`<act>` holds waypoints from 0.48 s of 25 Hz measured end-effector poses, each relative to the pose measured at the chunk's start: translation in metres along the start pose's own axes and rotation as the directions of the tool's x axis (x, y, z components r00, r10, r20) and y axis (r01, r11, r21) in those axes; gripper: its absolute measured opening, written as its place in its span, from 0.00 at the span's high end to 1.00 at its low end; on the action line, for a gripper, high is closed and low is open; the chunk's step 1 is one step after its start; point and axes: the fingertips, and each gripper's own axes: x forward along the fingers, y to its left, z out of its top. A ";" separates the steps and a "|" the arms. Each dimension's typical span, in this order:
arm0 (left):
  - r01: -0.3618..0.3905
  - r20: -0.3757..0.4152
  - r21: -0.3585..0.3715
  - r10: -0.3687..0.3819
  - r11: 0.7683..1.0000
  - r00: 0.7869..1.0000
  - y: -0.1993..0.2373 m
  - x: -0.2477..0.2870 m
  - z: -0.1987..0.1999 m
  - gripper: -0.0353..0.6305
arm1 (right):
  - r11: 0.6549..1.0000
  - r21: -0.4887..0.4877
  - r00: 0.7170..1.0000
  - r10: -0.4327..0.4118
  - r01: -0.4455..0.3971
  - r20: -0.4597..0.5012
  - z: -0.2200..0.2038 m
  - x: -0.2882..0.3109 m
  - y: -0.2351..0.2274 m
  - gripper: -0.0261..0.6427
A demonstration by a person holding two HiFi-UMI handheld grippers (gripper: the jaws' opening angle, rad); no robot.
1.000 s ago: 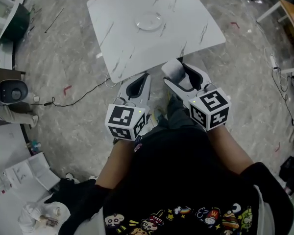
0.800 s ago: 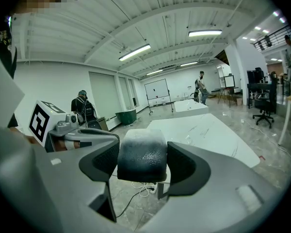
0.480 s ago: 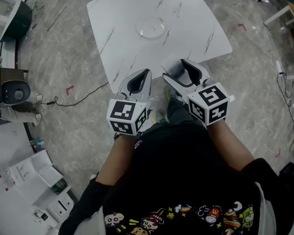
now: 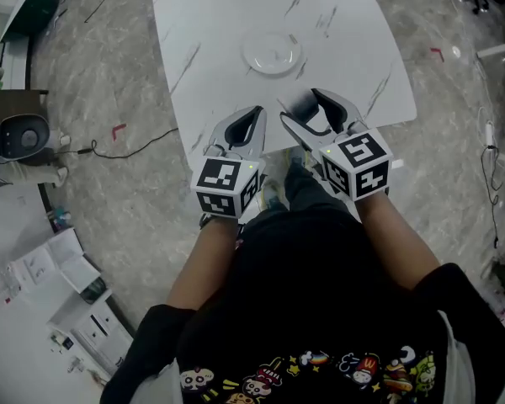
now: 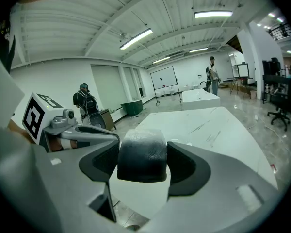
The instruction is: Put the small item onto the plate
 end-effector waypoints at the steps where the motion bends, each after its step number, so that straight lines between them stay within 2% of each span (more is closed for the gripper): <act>1: -0.012 -0.004 -0.006 0.012 1.000 1.000 0.007 0.007 -0.001 0.95 | 1.000 -0.004 1.000 0.003 -0.003 -0.007 0.001 0.008 -0.007 0.46; 6: -0.050 -0.044 -0.071 0.047 0.996 0.998 0.033 0.042 -0.011 0.95 | 1.000 -0.020 0.999 0.009 -0.010 -0.040 0.002 0.049 -0.041 0.46; 12: -0.087 -0.084 -0.112 0.078 0.990 0.993 0.055 0.074 -0.027 0.95 | 0.999 -0.041 0.995 0.014 -0.018 -0.098 -0.010 0.097 -0.077 0.46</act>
